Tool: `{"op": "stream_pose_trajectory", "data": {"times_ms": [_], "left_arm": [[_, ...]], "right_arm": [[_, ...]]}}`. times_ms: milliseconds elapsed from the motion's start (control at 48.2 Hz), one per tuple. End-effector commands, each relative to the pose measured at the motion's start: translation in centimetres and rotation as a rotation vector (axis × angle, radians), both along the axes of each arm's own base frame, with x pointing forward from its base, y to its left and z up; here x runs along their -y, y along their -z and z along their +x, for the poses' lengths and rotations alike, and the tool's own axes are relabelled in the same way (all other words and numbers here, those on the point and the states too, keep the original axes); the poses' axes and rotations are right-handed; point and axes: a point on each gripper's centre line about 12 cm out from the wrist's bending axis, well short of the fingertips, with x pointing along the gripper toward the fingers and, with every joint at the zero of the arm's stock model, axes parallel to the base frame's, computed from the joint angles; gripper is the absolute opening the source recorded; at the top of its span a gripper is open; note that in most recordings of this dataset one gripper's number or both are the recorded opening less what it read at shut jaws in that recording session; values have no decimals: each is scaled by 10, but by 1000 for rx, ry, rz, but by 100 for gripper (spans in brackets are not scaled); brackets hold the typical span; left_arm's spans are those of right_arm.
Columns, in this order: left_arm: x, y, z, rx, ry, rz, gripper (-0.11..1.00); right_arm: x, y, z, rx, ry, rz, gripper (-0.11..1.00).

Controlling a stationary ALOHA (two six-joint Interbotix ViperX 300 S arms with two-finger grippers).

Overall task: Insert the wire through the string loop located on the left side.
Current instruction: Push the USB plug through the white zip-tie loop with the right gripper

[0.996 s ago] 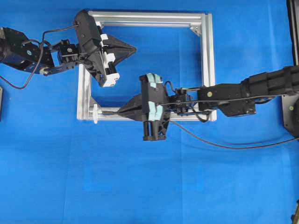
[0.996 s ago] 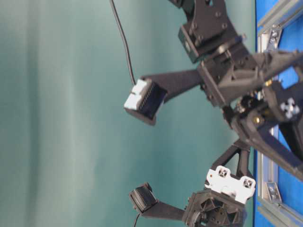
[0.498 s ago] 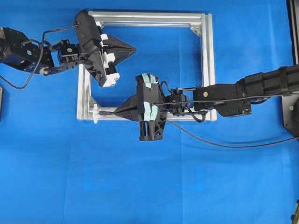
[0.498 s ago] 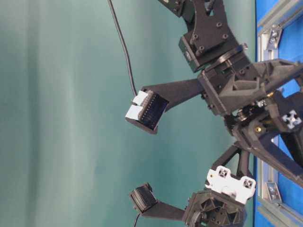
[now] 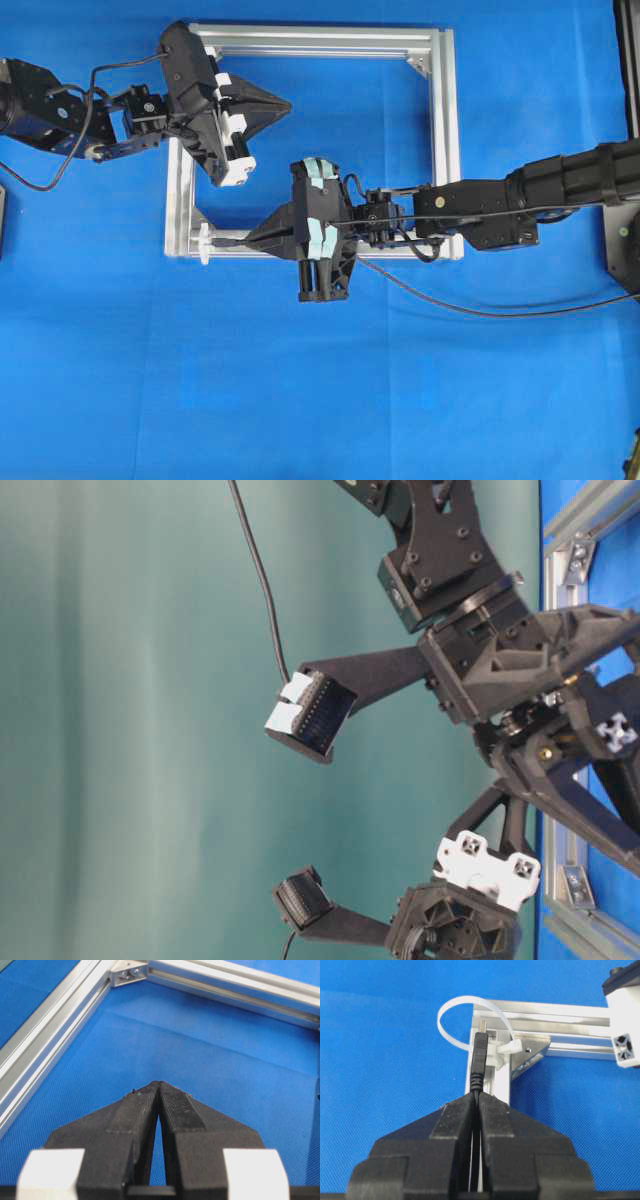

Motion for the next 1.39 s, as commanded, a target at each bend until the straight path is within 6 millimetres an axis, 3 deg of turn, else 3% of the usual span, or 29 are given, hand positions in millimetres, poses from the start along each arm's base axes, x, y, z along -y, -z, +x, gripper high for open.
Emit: {"op": "stream_pose_trajectory", "data": {"times_ms": [0,976,1370], "left_arm": [[0,-14,2,39,4,14,0],[0,-13,2,36,4,13,0],[0,-13,2,36,6,14,0]], "right_arm": [[-1,-13,3,34,-1,2,1],[-1,-15,6,46,-1,3,1],[-4,-20,30,81,-6,5,1]]}}
